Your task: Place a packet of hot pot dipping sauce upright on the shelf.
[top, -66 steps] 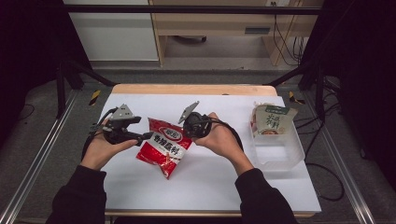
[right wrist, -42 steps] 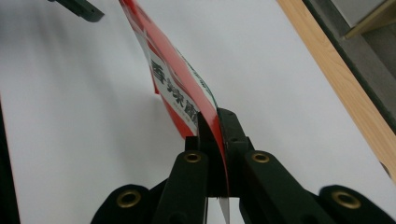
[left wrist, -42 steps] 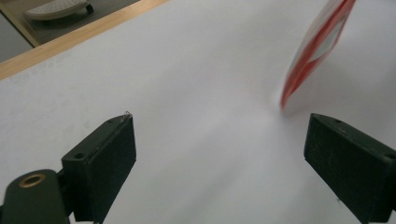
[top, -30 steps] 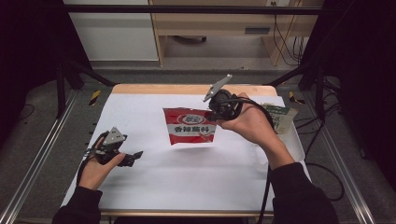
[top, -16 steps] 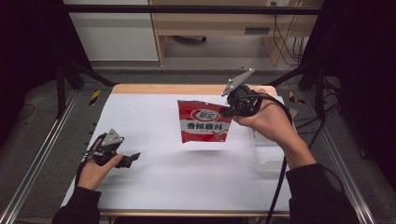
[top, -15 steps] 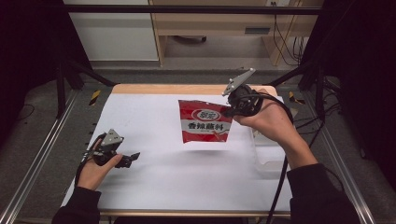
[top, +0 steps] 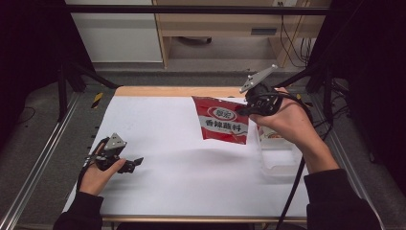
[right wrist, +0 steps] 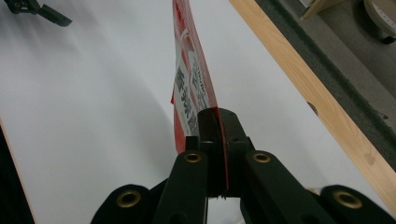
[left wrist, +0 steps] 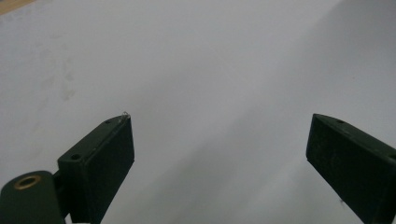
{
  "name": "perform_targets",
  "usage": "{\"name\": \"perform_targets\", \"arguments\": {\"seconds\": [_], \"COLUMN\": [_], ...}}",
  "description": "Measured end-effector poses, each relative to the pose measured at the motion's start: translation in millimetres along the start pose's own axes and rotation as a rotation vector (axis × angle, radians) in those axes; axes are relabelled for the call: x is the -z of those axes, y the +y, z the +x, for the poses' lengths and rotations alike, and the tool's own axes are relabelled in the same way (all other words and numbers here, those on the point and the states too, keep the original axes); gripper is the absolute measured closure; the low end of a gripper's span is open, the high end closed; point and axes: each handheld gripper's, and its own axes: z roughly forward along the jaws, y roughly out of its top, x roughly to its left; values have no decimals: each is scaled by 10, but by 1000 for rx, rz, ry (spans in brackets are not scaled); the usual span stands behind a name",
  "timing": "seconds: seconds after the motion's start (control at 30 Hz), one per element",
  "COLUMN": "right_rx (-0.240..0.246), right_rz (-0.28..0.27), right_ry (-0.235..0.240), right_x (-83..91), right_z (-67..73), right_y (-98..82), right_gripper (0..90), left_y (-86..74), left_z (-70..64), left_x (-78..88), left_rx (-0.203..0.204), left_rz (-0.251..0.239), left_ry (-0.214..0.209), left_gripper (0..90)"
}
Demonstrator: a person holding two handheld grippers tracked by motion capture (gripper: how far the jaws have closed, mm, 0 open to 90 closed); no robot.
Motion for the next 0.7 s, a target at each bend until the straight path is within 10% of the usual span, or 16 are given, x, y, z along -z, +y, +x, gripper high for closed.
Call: {"name": "perform_targets", "arguments": {"seconds": [0.7], "right_rx": [-27], "right_rz": [-5], "right_ry": [-74], "right_x": [335], "right_z": [-134], "right_y": [-11], "right_gripper": [900], "left_y": [-46], "left_z": [22], "left_x": [-29], "left_rx": [12], "left_rz": [9], "left_ry": [-9], "left_gripper": [79]}}
